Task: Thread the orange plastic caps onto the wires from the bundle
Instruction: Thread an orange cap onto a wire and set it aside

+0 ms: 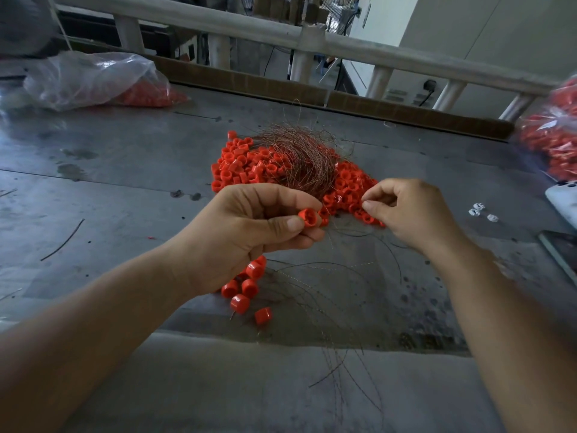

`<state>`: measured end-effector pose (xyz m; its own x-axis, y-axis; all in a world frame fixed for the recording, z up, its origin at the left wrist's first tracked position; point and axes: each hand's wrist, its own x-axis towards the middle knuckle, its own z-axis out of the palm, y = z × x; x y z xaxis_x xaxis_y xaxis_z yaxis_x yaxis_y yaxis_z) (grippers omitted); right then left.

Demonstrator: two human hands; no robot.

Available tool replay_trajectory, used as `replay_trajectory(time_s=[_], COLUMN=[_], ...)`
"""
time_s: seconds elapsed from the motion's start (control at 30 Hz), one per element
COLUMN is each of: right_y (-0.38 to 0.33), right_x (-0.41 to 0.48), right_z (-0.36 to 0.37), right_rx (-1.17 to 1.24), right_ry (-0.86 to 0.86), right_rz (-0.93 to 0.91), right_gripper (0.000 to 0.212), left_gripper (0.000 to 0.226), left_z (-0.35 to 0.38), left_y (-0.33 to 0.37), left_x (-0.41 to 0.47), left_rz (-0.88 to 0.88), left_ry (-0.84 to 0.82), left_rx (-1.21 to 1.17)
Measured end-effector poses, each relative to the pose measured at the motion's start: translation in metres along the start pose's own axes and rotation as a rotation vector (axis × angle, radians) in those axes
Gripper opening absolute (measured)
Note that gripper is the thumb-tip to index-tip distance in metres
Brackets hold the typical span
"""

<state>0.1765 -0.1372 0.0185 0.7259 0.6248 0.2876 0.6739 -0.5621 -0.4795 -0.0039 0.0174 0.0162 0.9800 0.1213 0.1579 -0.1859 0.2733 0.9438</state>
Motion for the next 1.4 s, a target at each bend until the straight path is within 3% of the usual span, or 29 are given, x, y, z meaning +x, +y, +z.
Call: replay_trajectory(time_s=[0.13, 0.27, 0.43, 0.5, 0.63, 0.77, 1.4], right_y=[0.012, 0.013, 0.011, 0.005, -0.025, -0.050, -0.058], right_x=[0.006, 0.005, 0.006, 0.005, -0.006, -0.020, -0.027], right_z=[-0.001, 0.006, 0.007, 0.005, -0.009, -0.013, -0.003], right_rx=[-0.086, -0.162, -0.142, 0.083, 0.833, 1.153, 1.117], right_ry=[0.033, -0.046, -0.041, -0.018, -0.161, -0.360, -0.392], right_rz=[0.043, 0.037, 0.035, 0.100, 0.166, 0.154, 0.038], right_gripper=[0.006, 0.006, 0.004, 0.008, 0.015, 0.011, 0.022], left_gripper=[0.023, 0.023, 0.024, 0.023, 0.026, 0.026, 0.018], left_z=[-0.001, -0.001, -0.001, -0.001, 0.001, 0.003, 0.002], left_y=[-0.001, 0.000, 0.001, 0.002, 0.002, 0.003, 0.004], left_x=[0.000, 0.000, -0.001, -0.001, -0.001, -0.002, -0.001], left_rz=[-0.001, -0.005, -0.009, -0.013, -0.012, -0.015, 0.013], left_ry=[0.004, 0.001, 0.014, 0.026, 0.055, 0.071, 0.132], left_rx=[0.008, 0.014, 0.023, 0.040, 0.097, 0.121, 0.123])
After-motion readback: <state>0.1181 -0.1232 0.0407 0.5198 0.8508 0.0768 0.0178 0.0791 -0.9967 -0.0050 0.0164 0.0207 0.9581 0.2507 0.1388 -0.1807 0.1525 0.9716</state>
